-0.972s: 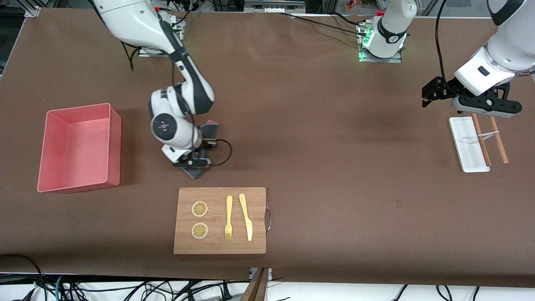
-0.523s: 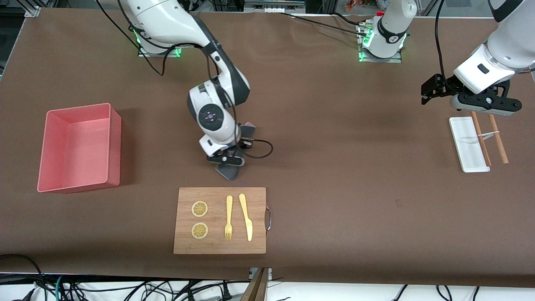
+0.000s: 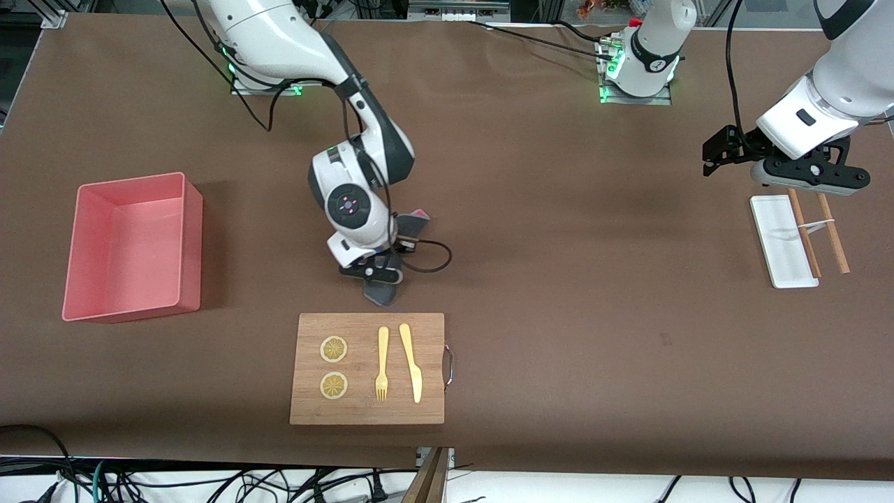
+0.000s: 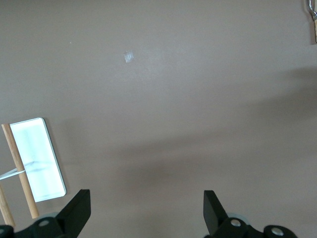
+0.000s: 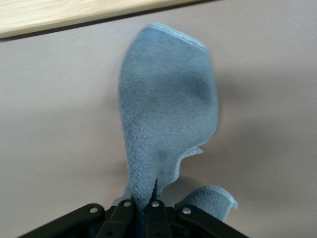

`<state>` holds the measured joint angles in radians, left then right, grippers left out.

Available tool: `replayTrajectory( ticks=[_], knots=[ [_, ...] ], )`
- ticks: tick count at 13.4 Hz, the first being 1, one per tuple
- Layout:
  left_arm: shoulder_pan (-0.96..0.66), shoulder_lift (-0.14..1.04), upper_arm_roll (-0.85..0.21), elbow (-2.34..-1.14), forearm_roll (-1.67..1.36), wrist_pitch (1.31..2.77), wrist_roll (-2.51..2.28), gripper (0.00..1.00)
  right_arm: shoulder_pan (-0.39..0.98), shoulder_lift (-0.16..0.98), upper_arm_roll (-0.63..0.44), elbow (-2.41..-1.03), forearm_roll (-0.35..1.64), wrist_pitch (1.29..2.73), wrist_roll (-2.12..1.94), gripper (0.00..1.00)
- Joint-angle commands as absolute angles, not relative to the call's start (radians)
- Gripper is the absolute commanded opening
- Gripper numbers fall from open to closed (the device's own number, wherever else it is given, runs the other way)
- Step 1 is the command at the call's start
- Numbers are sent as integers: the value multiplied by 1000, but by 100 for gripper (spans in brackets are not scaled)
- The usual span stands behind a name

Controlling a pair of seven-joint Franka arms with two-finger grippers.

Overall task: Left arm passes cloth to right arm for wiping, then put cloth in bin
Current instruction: 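Wipe the table beside the wooden board with the held cloth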

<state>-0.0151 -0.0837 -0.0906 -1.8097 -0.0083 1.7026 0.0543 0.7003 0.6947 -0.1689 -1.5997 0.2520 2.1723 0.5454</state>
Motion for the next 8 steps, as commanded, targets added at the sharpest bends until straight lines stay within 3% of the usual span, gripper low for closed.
replayTrajectory(
  ticks=[1, 5, 8],
  knots=[
    [-20, -69, -94, -1776, 17, 1675, 40, 100, 690, 684, -237, -1646, 252, 2149, 412, 0],
    [-18, -69, -94, -1776, 17, 1675, 40, 100, 690, 630, -380, -1784, 256, 2155, 146, 0],
    [-18, -69, -94, -1776, 17, 1675, 40, 100, 683, 629, -487, -1815, 262, 2149, -45, 0]
  ],
)
